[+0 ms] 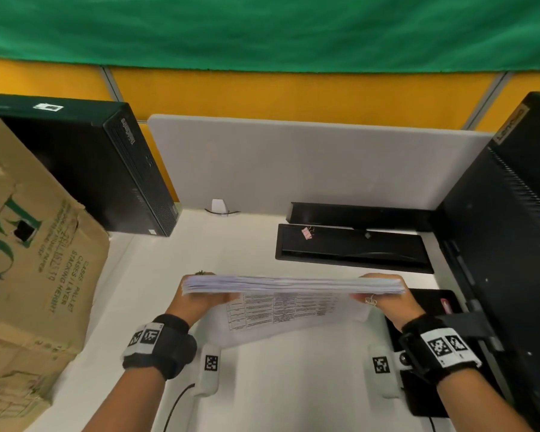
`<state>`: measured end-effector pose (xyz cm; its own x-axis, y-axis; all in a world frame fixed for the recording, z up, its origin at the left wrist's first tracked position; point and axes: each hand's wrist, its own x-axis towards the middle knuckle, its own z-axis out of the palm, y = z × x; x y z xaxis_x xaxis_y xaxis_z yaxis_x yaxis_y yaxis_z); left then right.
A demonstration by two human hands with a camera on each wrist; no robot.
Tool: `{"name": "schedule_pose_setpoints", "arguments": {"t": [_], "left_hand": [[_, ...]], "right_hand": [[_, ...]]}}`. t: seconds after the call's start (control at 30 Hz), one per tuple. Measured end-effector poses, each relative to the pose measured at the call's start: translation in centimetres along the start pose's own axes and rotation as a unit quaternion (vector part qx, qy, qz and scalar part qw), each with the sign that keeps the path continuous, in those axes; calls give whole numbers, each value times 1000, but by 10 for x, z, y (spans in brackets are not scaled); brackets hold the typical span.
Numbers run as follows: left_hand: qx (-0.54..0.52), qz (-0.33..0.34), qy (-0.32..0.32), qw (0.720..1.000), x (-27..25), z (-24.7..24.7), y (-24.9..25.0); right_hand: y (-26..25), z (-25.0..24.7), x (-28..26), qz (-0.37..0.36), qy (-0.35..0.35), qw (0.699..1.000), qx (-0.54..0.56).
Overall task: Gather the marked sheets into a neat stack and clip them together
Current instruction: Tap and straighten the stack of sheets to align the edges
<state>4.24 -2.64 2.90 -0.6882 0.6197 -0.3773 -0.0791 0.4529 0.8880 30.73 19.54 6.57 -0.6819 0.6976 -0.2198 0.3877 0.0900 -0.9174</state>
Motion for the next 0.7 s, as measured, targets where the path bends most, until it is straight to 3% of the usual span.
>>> {"name": "schedule_pose_setpoints", "arguments": {"t": [0.07,0.13,0.27,0.4,0.47,0.53,0.7], "left_hand": [[6,21,34,999,-1,1,16],[8,93,50,994,-6,1,33],[-35,209,82,974,-17,2,54],[-35,268,174,947,-29,29,56],[-69,273,203,938,-37,42,47],[-61,253,196,945,-47,53,39],[-56,169,196,964,-61,78,13]], "right_hand": [[-6,-4,1,-24,25,999,27],[-18,-7,-1,-59,44,997,37],[-38,-4,-12,-139,96,984,-49],[-39,27,-29,-122,196,972,44],[-38,47,-38,-70,225,965,116],[-35,56,-40,-29,241,954,174],[-12,64,-34,-12,180,975,129]]}}
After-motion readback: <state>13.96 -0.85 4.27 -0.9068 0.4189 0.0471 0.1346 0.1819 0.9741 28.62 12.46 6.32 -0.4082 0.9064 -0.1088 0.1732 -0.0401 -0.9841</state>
